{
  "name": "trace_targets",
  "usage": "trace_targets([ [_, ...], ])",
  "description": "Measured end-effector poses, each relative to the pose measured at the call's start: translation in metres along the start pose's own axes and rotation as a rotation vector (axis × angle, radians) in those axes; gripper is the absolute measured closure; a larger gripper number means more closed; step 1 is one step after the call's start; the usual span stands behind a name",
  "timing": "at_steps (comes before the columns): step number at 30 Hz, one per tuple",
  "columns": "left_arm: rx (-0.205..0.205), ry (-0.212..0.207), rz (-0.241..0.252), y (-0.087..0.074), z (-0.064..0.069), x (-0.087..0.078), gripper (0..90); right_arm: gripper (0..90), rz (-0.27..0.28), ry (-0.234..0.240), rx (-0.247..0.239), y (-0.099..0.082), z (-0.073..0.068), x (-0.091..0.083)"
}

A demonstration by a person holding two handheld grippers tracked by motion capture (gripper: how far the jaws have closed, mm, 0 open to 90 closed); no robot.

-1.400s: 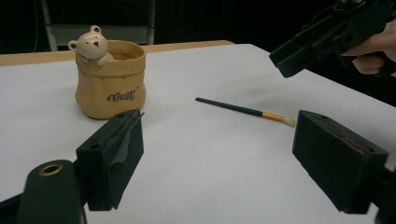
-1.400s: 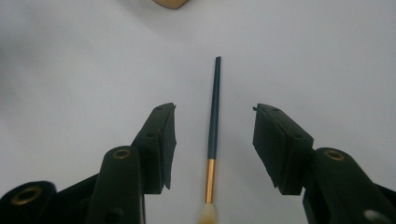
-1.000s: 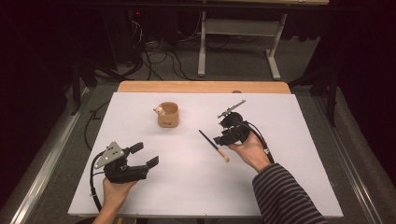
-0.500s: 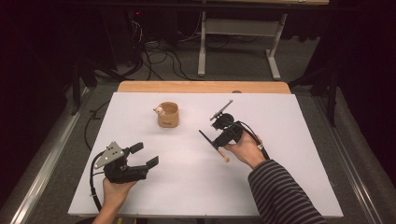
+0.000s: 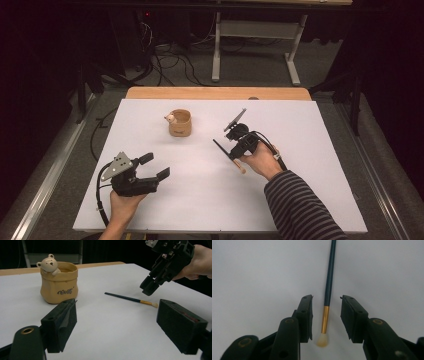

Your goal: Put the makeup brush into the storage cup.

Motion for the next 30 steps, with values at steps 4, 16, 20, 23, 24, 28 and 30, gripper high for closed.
trace_targets([
  [4,-0.001,0.001,0.001,0.000,0.000,0.000,17.2,66.3,-0.025,-0.007,0.007,-0.001,-0.002,0.003],
  [16,0.000,0.001,0.000,0.000,0.000,0.000,17.2,69.6,-0.066,-0.008,-0.010,-0.001,-0.005,0.013],
  [20,0.000,0.000,0.000,0.000,0.000,0.000,17.2,70.7,-0.074,-0.004,-0.019,-0.001,-0.004,0.016],
  [23,0.000,0.001,0.000,0.000,0.000,0.000,17.3,71.2,-0.079,-0.010,-0.014,-0.001,-0.004,0.018],
  [24,0.000,0.001,0.000,0.000,0.000,0.000,17.3,71.4,-0.079,-0.010,-0.019,-0.001,-0.004,0.019],
  [28,0.000,0.001,-0.001,0.000,0.000,0.000,17.3,73.1,-0.082,-0.013,-0.027,-0.001,-0.004,0.022],
  [30,0.000,0.000,-0.001,0.000,0.000,0.000,17.2,73.5,-0.097,-0.013,-0.013,-0.001,-0.005,0.022],
])
Point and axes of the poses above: each handheld gripper's, and its own axes: x roughly forward along the jaws, y roughly out of its top, z roughly to its right, the point moved 5 cm from there along x, roughly forward along the jaws, and after that the axes turned 12 degrees about -y, right-handed, at the moved point
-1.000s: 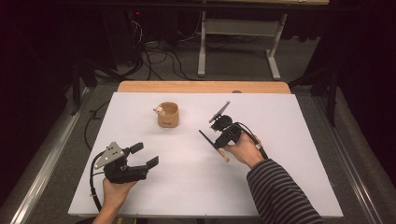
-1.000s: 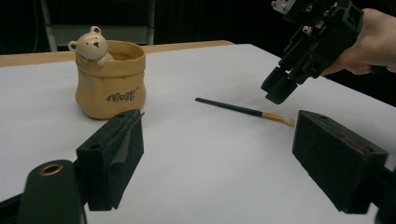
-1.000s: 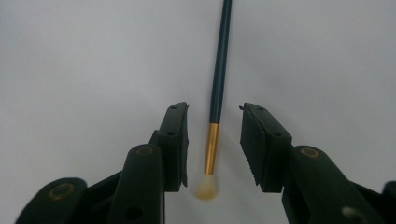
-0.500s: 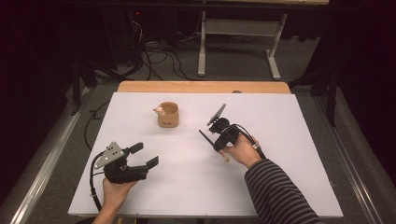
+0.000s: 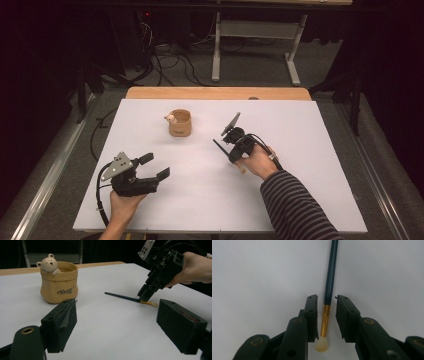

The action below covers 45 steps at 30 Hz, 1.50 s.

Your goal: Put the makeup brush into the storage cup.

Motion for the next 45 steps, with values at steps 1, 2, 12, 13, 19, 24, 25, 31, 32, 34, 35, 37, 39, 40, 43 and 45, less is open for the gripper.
trace_targets([
  [1,0.000,0.000,0.000,0.000,0.000,0.000,17.3,73.9,0.004,-0.001,-0.012,0.000,0.001,0.001],
  [2,0.000,0.000,0.000,0.000,0.000,0.000,17.3,74.6,0.002,-0.005,-0.012,0.000,0.001,0.002],
  [12,0.000,0.001,0.001,0.000,0.000,0.000,17.2,76.9,-0.007,-0.004,-0.032,0.000,0.001,0.006],
  [13,0.000,0.001,0.001,0.000,0.000,0.000,17.2,76.9,-0.007,-0.004,-0.032,0.000,0.001,0.006],
  [19,0.001,0.000,0.000,0.000,0.000,0.000,17.3,78.8,-0.025,-0.005,-0.029,0.000,0.001,0.007],
  [24,0.002,0.000,0.000,0.000,0.000,0.000,17.3,80.1,-0.038,-0.007,-0.036,0.000,0.001,0.009],
  [25,0.002,0.000,0.000,0.000,0.000,0.000,17.3,80.1,-0.038,-0.007,-0.036,0.000,0.001,0.009],
  [31,0.001,0.000,-0.001,0.000,0.000,0.000,17.3,82.4,-0.043,-0.016,-0.045,0.000,-0.001,0.011],
  [32,0.001,0.000,0.000,0.000,0.000,0.000,17.3,82.9,-0.043,-0.016,-0.045,0.000,-0.001,0.011],
  [34,0.001,0.000,0.000,0.000,0.000,0.000,17.3,83.3,-0.042,-0.017,-0.050,0.000,-0.001,0.011],
  [35,0.001,0.000,0.000,0.000,0.000,0.000,17.3,84.2,-0.044,-0.019,-0.047,0.000,-0.001,0.011],
  [37,0.000,-0.001,0.000,0.000,0.000,0.000,17.3,84.7,-0.051,-0.019,-0.041,0.000,-0.002,0.011],
  [39,0.001,-0.002,0.000,0.000,0.000,0.000,17.3,84.8,-0.046,-0.023,-0.047,0.000,-0.002,0.011],
  [40,0.001,-0.002,0.001,0.000,0.000,0.000,17.3,84.8,-0.046,-0.023,-0.047,0.000,-0.002,0.011],
  [43,0.001,-0.003,0.001,0.000,0.000,0.000,17.3,85.2,-0.045,-0.022,-0.047,-0.001,-0.002,0.011],
  [45,0.000,-0.004,0.002,0.000,0.000,0.001,17.2,85.3,-0.043,-0.022,-0.045,-0.001,-0.002,0.011],
])
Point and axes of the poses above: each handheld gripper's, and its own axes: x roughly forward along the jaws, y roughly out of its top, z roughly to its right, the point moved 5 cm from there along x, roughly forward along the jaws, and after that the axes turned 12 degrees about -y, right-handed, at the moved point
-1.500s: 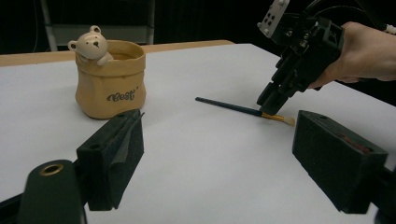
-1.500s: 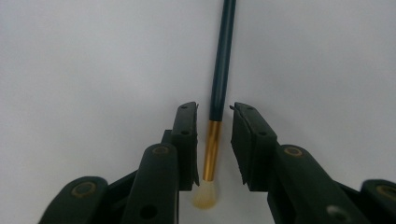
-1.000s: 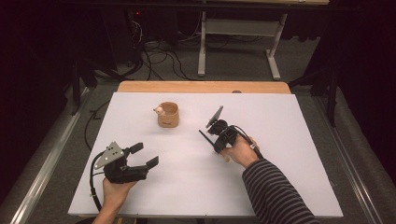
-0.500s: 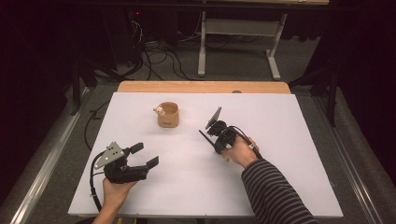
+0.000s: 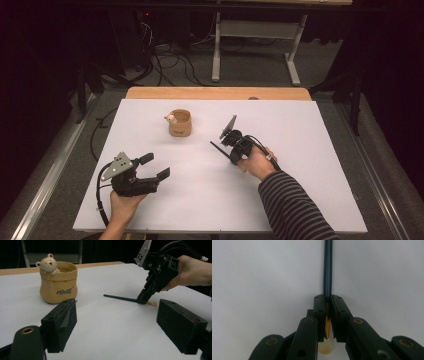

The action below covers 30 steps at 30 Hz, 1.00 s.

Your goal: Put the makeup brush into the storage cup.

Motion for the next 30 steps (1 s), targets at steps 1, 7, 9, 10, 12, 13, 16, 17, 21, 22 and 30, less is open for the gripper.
trace_targets([
  [1,0.000,0.000,-0.001,0.000,0.000,0.000,17.2,85.4,0.011,-0.004,-0.021,0.000,0.001,0.000],
  [7,0.000,0.000,-0.002,0.000,0.000,0.000,17.3,85.6,-0.001,-0.013,-0.007,0.000,-0.002,-0.001],
  [9,0.000,0.000,-0.001,0.000,0.000,0.000,17.2,85.6,0.012,-0.015,-0.031,0.001,0.000,-0.001],
  [10,0.000,-0.001,-0.001,0.000,0.000,0.000,17.3,85.7,0.013,-0.015,-0.035,0.000,-0.001,-0.001],
  [12,0.001,0.000,-0.001,0.000,0.000,0.000,17.3,85.8,0.015,-0.015,-0.033,0.000,-0.001,-0.001],
  [13,0.001,0.000,-0.001,0.000,0.000,0.000,17.2,85.8,0.020,-0.017,-0.038,0.001,-0.001,-0.001],
  [16,0.001,0.000,-0.002,0.000,0.000,0.000,17.3,85.8,0.026,-0.011,-0.034,0.001,-0.001,-0.002],
  [17,0.001,0.000,-0.002,0.000,0.000,0.000,17.2,85.8,0.026,-0.011,-0.034,0.001,-0.001,-0.002],
  [21,0.000,0.000,-0.004,0.000,0.000,0.000,17.4,85.8,0.034,0.008,-0.010,0.000,-0.003,-0.005],
  [22,0.000,0.001,-0.004,0.000,0.000,0.000,17.4,85.8,0.034,0.008,-0.010,0.000,-0.003,-0.005],
  [30,-0.001,0.002,-0.008,0.000,0.000,0.000,17.4,85.8,0.077,0.023,-0.020,-0.001,-0.001,-0.014],
])
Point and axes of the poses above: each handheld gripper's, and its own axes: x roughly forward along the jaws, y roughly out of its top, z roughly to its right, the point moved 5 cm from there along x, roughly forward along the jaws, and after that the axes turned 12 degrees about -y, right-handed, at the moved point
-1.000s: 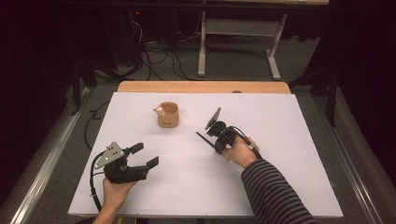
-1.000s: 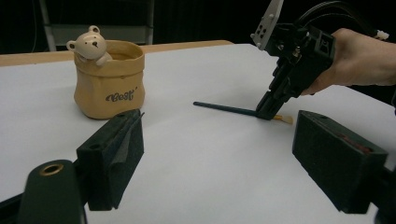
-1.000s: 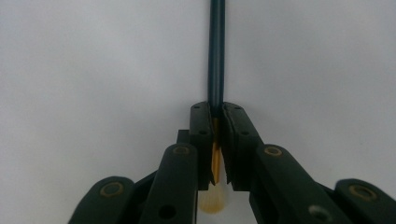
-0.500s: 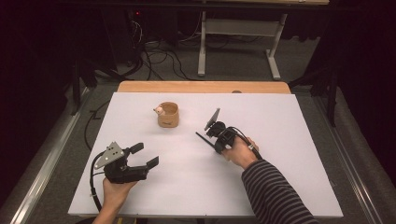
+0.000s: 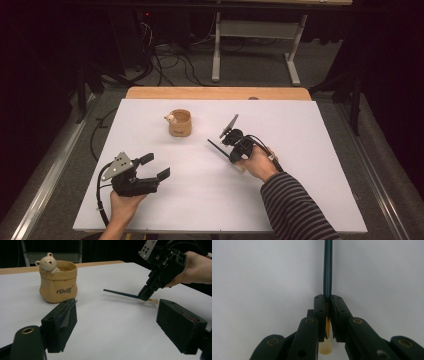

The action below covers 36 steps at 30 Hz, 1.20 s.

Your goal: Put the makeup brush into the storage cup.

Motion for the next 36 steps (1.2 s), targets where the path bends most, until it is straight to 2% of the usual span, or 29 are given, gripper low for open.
trace_targets([
  [1,0.000,0.000,0.000,0.000,0.000,0.000,17.4,85.8,-0.007,0.002,0.026,-0.001,-0.002,-0.002],
  [4,0.000,0.000,-0.001,0.000,0.000,0.000,17.4,85.8,0.024,0.009,-0.006,-0.001,-0.001,-0.006],
  [6,0.000,-0.002,-0.001,0.000,0.000,0.000,17.4,85.8,0.017,0.013,0.028,-0.003,-0.005,-0.011],
  [7,0.001,-0.002,-0.002,0.000,0.000,0.000,17.4,85.8,0.017,0.013,0.028,-0.003,-0.005,-0.011],
  [8,0.002,-0.003,-0.002,0.000,0.001,0.000,17.4,85.8,0.042,0.015,0.008,-0.003,-0.004,-0.014],
  [9,0.002,-0.003,-0.002,0.000,0.001,0.000,17.4,85.8,0.042,0.015,0.008,-0.003,-0.004,-0.014],
  [10,0.002,-0.003,-0.003,0.000,0.001,0.001,17.4,85.8,0.066,0.029,0.010,-0.005,-0.003,-0.017],
  [13,0.002,-0.003,-0.005,0.000,0.001,0.001,17.4,85.8,0.071,0.033,0.018,-0.008,-0.004,-0.018],
  [15,0.002,-0.003,-0.005,0.000,0.001,0.001,17.4,85.8,0.085,0.036,-0.001,-0.011,-0.002,-0.017],
  [17,0.002,-0.003,-0.006,0.000,0.001,0.001,17.4,85.8,0.093,0.041,0.017,-0.016,-0.002,-0.019],
  [24,0.002,-0.005,-0.009,0.000,0.001,0.001,17.6,85.8,0.120,0.053,0.030,-0.026,-0.001,-0.023],
  [25,0.001,-0.005,-0.009,0.000,0.001,0.001,17.6,85.8,0.118,0.057,0.047,-0.028,-0.002,-0.024],
  [28,0.000,-0.006,-0.011,0.000,0.001,0.002,17.6,85.8,0.140,0.062,0.024,-0.034,-0.003,-0.026],
  [29,0.000,-0.006,-0.011,0.000,0.001,0.002,17.6,85.8,0.136,0.066,0.041,-0.036,-0.004,-0.028],
  [30,0.001,-0.007,-0.011,0.000,0.001,0.002,17.6,85.8,0.150,0.067,0.027,-0.037,-0.003,-0.028],
  [36,-0.003,-0.008,-0.010,0.000,0.001,0.002,17.7,85.8,0.175,0.077,0.024,-0.045,-0.006,-0.034],
])
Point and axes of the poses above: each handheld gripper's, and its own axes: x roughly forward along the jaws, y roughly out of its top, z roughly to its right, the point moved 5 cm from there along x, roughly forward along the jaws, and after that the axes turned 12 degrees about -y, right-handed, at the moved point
